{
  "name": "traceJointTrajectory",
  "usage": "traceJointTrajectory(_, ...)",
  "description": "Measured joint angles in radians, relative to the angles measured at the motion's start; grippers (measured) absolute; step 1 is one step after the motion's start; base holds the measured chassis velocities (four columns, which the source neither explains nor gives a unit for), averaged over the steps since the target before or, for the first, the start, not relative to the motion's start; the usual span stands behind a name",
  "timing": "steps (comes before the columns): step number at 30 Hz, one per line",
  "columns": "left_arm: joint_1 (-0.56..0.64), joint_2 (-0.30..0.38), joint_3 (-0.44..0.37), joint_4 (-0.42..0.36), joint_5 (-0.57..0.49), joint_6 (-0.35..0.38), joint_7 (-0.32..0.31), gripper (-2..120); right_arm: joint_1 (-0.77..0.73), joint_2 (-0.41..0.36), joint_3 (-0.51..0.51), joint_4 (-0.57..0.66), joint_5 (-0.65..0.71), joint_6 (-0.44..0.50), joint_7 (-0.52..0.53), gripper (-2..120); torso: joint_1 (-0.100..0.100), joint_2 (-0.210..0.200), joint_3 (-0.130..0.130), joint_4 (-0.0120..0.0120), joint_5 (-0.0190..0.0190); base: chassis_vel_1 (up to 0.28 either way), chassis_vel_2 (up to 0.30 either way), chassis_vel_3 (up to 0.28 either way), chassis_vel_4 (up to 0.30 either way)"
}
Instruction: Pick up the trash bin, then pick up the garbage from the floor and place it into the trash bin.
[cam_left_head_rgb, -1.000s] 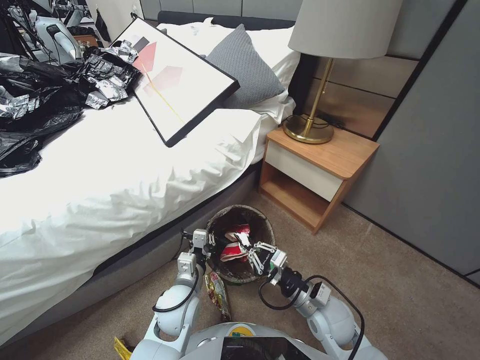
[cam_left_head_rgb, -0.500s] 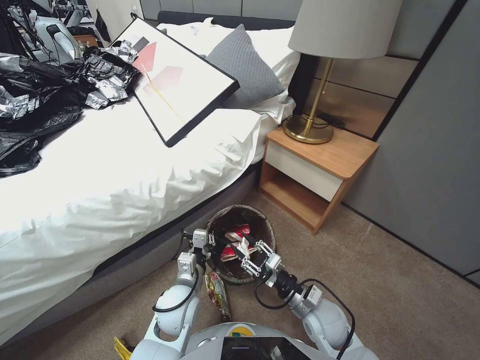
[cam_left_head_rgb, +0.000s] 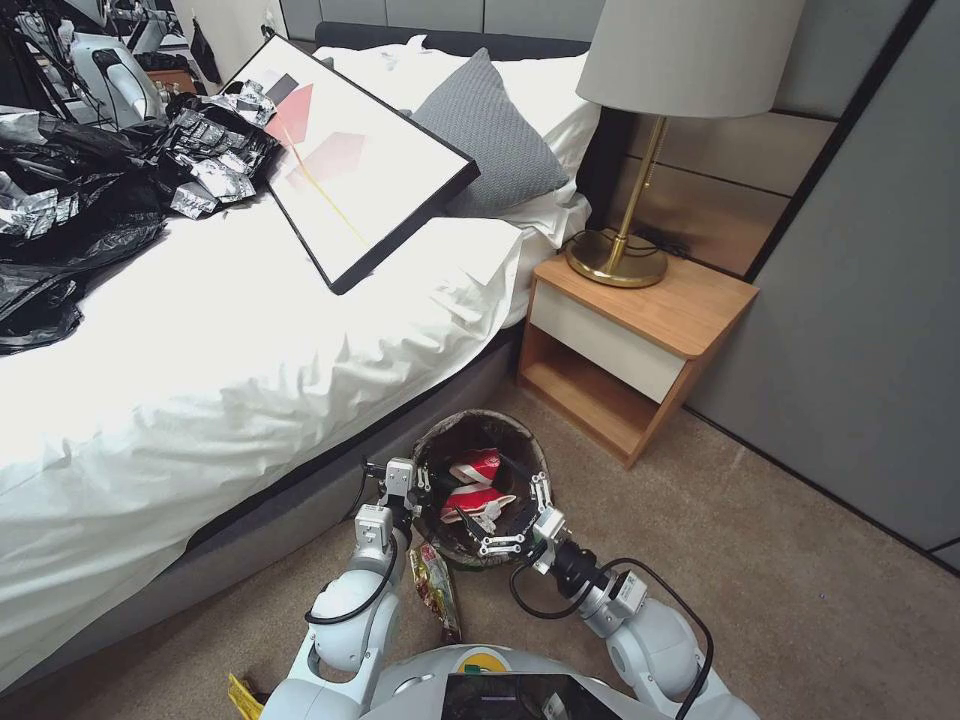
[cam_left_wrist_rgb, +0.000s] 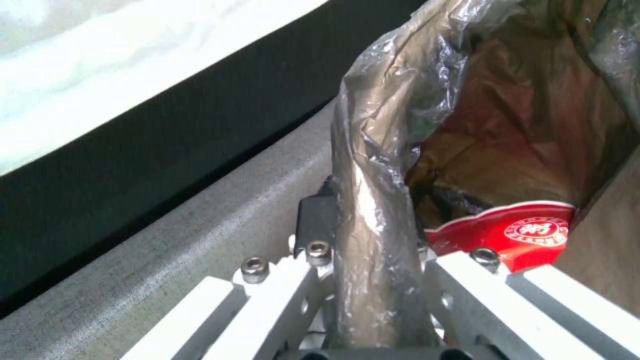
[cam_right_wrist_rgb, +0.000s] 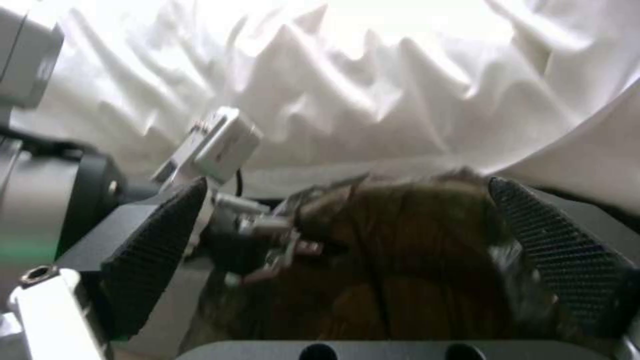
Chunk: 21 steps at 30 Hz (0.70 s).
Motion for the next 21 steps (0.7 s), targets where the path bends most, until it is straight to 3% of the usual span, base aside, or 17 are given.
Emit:
traceJointTrajectory(6,0.000,0.000,0.000,0.000,0.000,0.000,0.000,0,-0.028,0.018,0.048,0.126,-0.047,0.004,0.140,100,0.000,0.000,0.000,0.0001,0.0000,0.000,0.000,0.000,0.000)
traceJointTrajectory(8,0.000,0.000,0.000,0.000,0.000,0.000,0.000,0,-0.063,0.038,0.087,0.198,-0.129,-0.008,0.295,100,0.000,0.000,0.000,-0.0001,-0.0001,0.000,0.000,0.000,0.000)
traceJointTrajectory(10,0.000,0.000,0.000,0.000,0.000,0.000,0.000,0,-0.076,0.045,0.097,0.213,-0.153,-0.010,0.348,100,0.000,0.000,0.000,0.0000,-0.0001,0.000,0.000,0.000,0.000)
traceJointTrajectory(12,0.000,0.000,0.000,0.000,0.000,0.000,0.000,0,-0.124,0.065,0.124,0.240,-0.210,-0.006,0.500,100,0.000,0.000,0.000,0.0000,-0.0001,0.000,0.000,0.000,0.000)
traceJointTrajectory(13,0.000,0.000,0.000,0.000,0.000,0.000,0.000,0,-0.124,0.065,0.124,0.240,-0.210,-0.006,0.500,100,0.000,0.000,0.000,0.0000,-0.0001,0.000,0.000,0.000,0.000)
traceJointTrajectory(14,0.000,0.000,0.000,0.000,0.000,0.000,0.000,0,-0.150,0.075,0.137,0.249,-0.231,-0.006,0.565,100,0.000,0.000,0.000,-0.0002,0.0000,0.000,0.000,0.000,0.000)
traceJointTrajectory(21,0.000,0.000,0.000,0.000,0.000,0.000,0.000,0,-0.201,0.106,0.194,0.223,-0.249,0.018,0.667,100,0.000,0.000,0.000,0.0001,0.0000,0.000,0.000,0.000,0.000)
